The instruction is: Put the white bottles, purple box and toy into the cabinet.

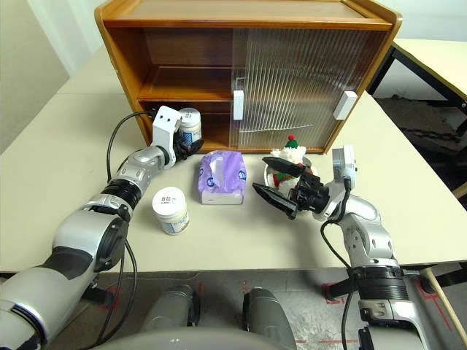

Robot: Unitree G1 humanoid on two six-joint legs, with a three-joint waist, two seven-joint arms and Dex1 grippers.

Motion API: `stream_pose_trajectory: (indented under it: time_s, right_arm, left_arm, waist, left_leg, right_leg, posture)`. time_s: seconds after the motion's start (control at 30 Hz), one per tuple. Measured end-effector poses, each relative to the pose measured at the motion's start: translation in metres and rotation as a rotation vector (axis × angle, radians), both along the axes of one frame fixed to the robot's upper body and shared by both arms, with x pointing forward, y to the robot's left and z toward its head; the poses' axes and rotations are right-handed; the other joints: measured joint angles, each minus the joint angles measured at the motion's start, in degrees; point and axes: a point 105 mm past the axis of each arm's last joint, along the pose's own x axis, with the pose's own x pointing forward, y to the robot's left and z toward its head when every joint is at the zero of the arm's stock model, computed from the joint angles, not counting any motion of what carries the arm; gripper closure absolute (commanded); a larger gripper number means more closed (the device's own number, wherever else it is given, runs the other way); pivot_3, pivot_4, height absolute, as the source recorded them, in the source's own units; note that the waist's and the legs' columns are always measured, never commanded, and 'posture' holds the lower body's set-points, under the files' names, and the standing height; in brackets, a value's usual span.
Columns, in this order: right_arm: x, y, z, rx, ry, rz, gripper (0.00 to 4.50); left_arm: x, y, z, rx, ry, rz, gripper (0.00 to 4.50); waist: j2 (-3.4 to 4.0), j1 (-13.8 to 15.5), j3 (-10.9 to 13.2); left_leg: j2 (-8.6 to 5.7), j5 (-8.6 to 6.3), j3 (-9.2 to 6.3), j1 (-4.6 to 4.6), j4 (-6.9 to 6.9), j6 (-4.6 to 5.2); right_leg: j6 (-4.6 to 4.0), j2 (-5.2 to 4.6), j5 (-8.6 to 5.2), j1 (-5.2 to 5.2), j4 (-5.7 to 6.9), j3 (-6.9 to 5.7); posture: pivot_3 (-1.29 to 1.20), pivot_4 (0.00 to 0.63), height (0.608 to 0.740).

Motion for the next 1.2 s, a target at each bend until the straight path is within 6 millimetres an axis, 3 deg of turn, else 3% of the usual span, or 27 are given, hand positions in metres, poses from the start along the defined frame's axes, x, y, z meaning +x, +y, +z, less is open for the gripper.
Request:
stream_pose_trajectory:
  time_s: [0.47,0.97,1.0,1.07,1.2]
  right_arm:
    - [0.004,0.003,0.022,0.056,-0.024,-0.084,0.0]
    - [-0.003,0.002,0.011,0.061,0.007,-0.116,0.0]
    - [-0.003,0.002,0.011,0.06,0.006,-0.115,0.0]
    - [-0.003,0.002,0.011,0.06,0.006,-0.115,0.0]
    - [-0.003,0.004,0.012,0.058,0.004,-0.109,0.0]
  left_arm:
    - [0.009,0.002,0.006,0.012,-0.014,0.113,1.37]
    - [0.009,0.005,0.003,0.001,-0.007,0.151,1.37]
    - [0.009,0.005,0.003,-0.005,-0.006,0.154,0.59]
    - [0.009,0.005,0.003,-0.008,-0.006,0.155,0.03]
    - [0.009,0.005,0.003,-0.01,-0.005,0.156,0.03]
  waist:
    - [0.0,-1.83,0.0]
    - [0.0,-3.78,0.0]
    - [0.0,-3.91,0.0]
    - [0.0,-4.31,0.0]
    - [0.0,-4.63,0.0]
  left_leg:
    - [-0.07,-0.01,-0.02,-0.01,0.02,-0.01]
    - [-0.13,-0.02,-0.08,-0.01,0.26,-0.04]
    - [-0.13,-0.05,-0.08,-0.01,0.3,-0.08]
    - [-0.13,-0.13,-0.08,0.0,0.36,-0.22]
    - [-0.13,-0.14,-0.1,0.02,0.5,-0.24]
  right_leg:
    - [0.01,0.0,0.02,0.0,0.01,0.01]
    - [0.03,0.0,0.03,0.01,0.19,0.02]
    - [0.05,0.0,0.04,0.01,0.2,0.02]
    - [0.06,0.0,0.05,0.05,0.22,0.02]
    - [0.1,0.0,0.07,0.08,0.33,0.03]
  posture:
    - [0.02,0.0,0.74]
    - [0.01,0.0,0.74]
    - [0.01,0.0,0.74]
    - [0.01,0.0,0.74]
    - [0.01,0.0,0.74]
